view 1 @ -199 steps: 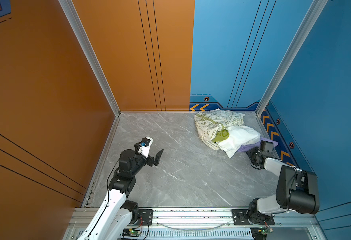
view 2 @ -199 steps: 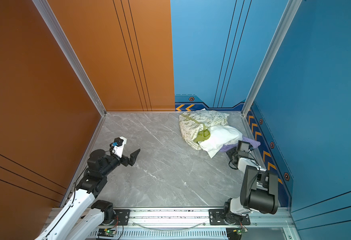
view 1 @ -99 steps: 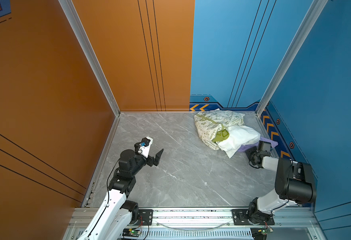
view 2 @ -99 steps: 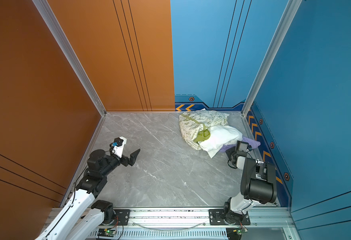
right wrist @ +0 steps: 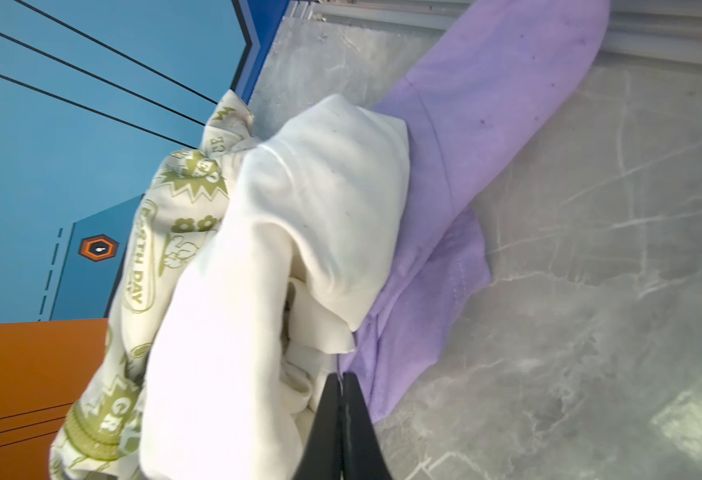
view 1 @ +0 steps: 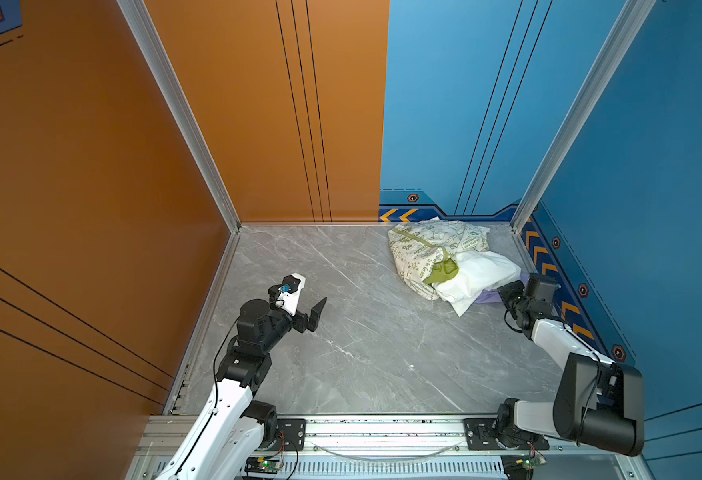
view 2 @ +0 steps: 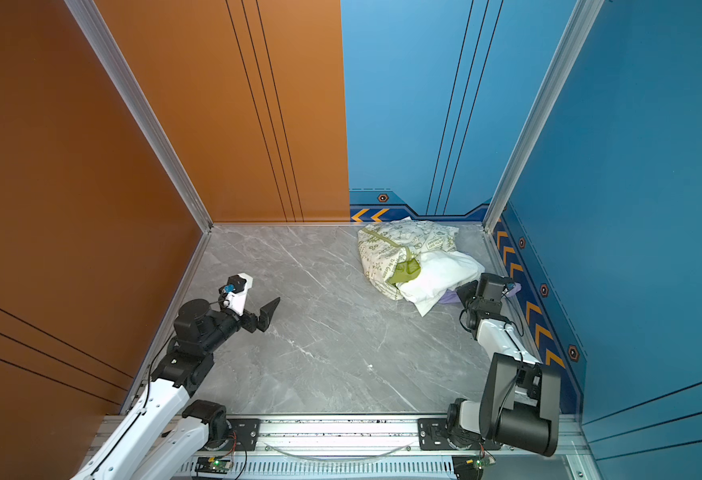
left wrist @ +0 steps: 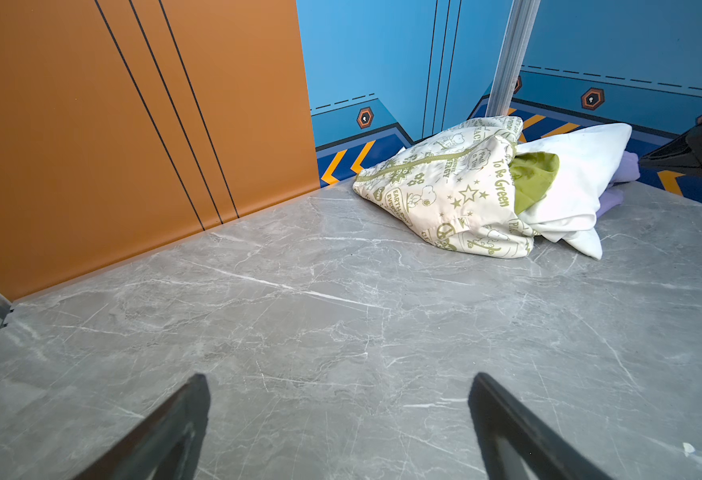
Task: Pick out a specific cloth from the pile
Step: 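Raise the left arm aside while the right gripper reaches toward the lavender cloth, then lower the right gripper onto the lavender cloth edge under the white cloth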
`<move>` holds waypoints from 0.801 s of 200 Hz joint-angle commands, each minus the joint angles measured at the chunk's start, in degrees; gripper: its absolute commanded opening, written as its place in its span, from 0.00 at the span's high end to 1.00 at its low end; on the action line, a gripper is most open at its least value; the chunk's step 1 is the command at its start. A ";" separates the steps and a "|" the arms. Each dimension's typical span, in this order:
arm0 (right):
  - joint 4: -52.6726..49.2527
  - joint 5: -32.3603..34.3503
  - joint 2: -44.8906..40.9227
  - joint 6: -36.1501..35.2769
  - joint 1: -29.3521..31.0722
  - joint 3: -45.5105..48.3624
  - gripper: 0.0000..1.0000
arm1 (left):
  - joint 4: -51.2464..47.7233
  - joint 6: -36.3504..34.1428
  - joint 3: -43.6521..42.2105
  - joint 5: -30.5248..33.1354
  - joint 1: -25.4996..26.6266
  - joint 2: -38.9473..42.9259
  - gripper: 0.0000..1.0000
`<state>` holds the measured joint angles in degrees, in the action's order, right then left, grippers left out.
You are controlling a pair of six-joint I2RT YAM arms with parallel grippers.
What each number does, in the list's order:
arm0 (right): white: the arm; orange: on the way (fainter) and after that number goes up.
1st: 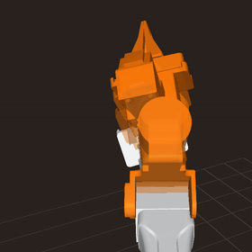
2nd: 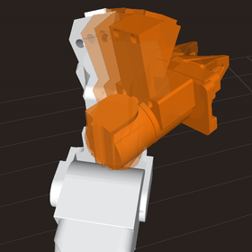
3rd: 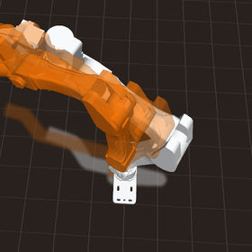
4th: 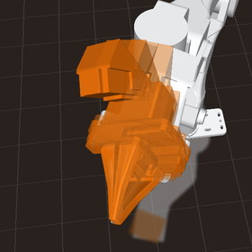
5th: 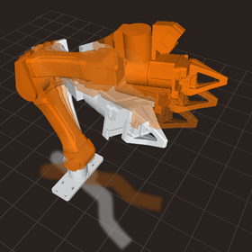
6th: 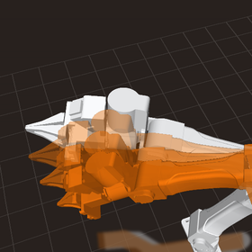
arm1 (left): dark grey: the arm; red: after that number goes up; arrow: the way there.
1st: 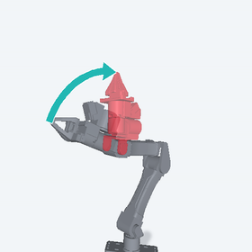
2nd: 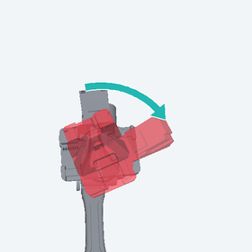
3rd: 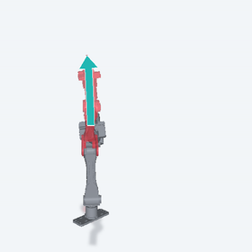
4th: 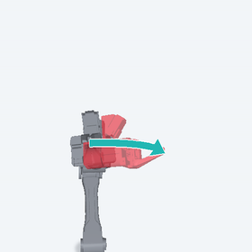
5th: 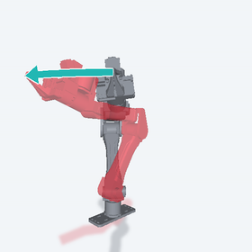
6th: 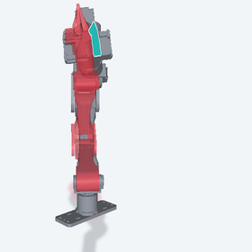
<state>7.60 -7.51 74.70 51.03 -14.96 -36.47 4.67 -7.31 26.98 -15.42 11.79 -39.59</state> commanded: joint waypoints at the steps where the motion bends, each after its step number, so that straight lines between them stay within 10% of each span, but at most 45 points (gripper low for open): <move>1: -5.22 1.26 -3.71 -1.36 0.71 -3.32 1.00 | -0.15 -0.86 -0.97 0.91 0.69 0.75 0.02; 110: -13.92 2.41 -10.73 -4.23 3.11 -13.45 1.00 | -0.21 -0.91 -1.05 0.90 1.21 1.19 0.02; 131: -16.08 3.52 -9.24 -5.21 3.16 -12.97 0.69 | -0.21 -0.89 -1.22 0.91 1.30 1.27 0.02; 160: -16.95 3.29 -4.93 -5.60 3.05 -11.01 0.52 | -0.24 -0.94 -1.20 0.89 1.48 1.31 0.02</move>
<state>-5.58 -5.69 66.32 47.03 -12.14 -48.64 4.64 -7.33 26.98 -15.03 12.53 -38.89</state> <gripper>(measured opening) 0.451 0.981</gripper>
